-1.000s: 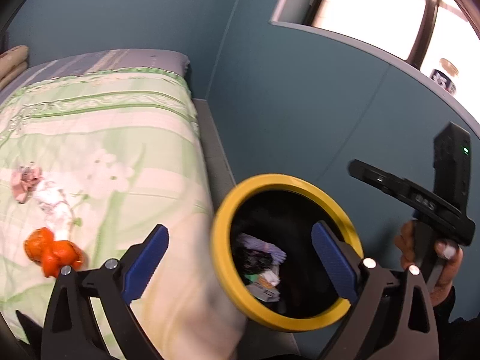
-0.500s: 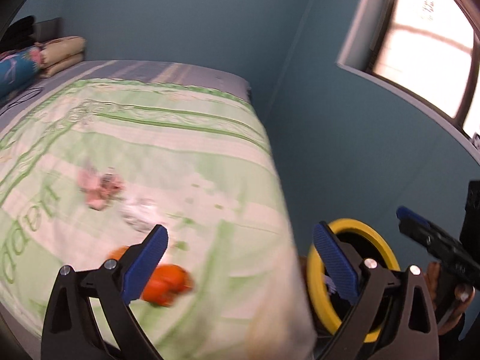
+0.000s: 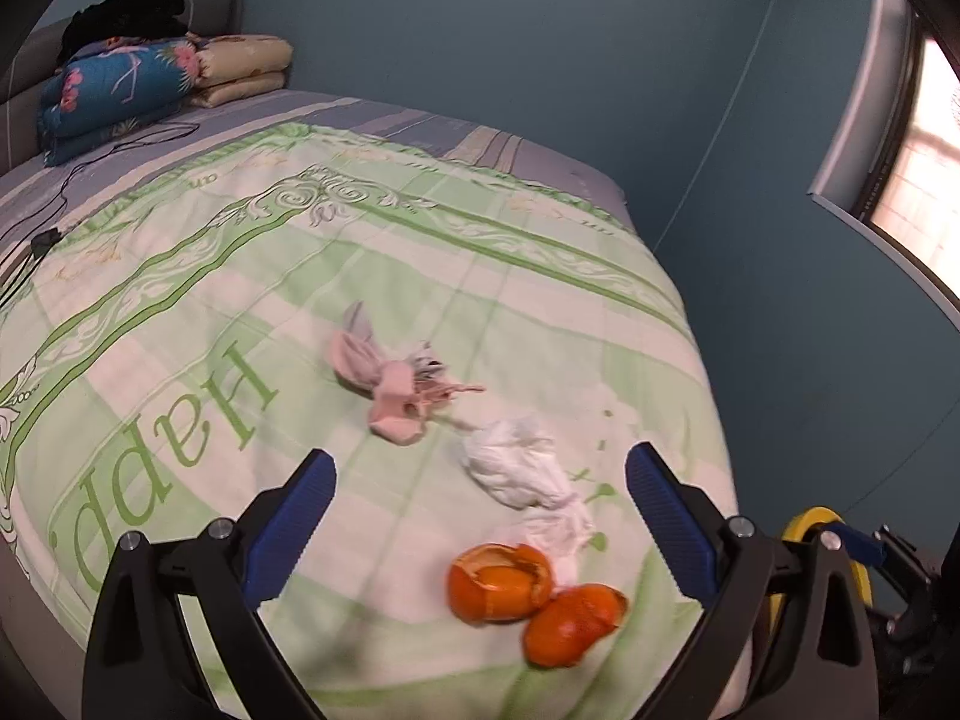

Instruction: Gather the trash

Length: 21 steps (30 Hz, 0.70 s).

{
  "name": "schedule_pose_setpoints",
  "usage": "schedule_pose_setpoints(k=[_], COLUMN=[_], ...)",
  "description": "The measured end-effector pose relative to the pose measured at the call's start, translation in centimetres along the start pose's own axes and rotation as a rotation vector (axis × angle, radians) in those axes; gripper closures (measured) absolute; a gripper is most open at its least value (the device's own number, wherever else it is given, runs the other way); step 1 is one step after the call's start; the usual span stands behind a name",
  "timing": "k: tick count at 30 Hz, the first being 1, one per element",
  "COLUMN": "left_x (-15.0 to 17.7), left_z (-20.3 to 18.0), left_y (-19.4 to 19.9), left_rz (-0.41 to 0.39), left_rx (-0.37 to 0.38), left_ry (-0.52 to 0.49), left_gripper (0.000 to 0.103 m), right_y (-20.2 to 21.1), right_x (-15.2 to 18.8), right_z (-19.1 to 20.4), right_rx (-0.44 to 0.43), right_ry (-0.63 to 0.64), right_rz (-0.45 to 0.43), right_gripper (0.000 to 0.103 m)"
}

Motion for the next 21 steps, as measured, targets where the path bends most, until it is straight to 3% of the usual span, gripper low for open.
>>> schedule_pose_setpoints(k=[6, 21], left_x=[-0.2, -2.7], left_z=[3.1, 8.0], left_y=[-1.9, -7.8], left_rz=[0.02, 0.061], left_rx=[-0.024, -0.052], left_ry=[0.034, 0.085], left_gripper=[0.009, 0.009], right_y=[-3.3, -8.6], right_x=[1.3, 2.0], right_z=[4.1, 7.3], right_rx=[-0.018, -0.006], right_ry=[0.135, 0.237], right_rz=[0.054, 0.128], right_gripper=[0.035, 0.035])
Point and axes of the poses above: each gripper's, at about its wrist camera, not at the fingertips, and y roughly against the way its jaws point, z to its left, x to its underside, the point moved 3 cm from there along -y, roughly the way its jaws point, and after that the axes turned 10 degrees about x, right-handed, at the moved point
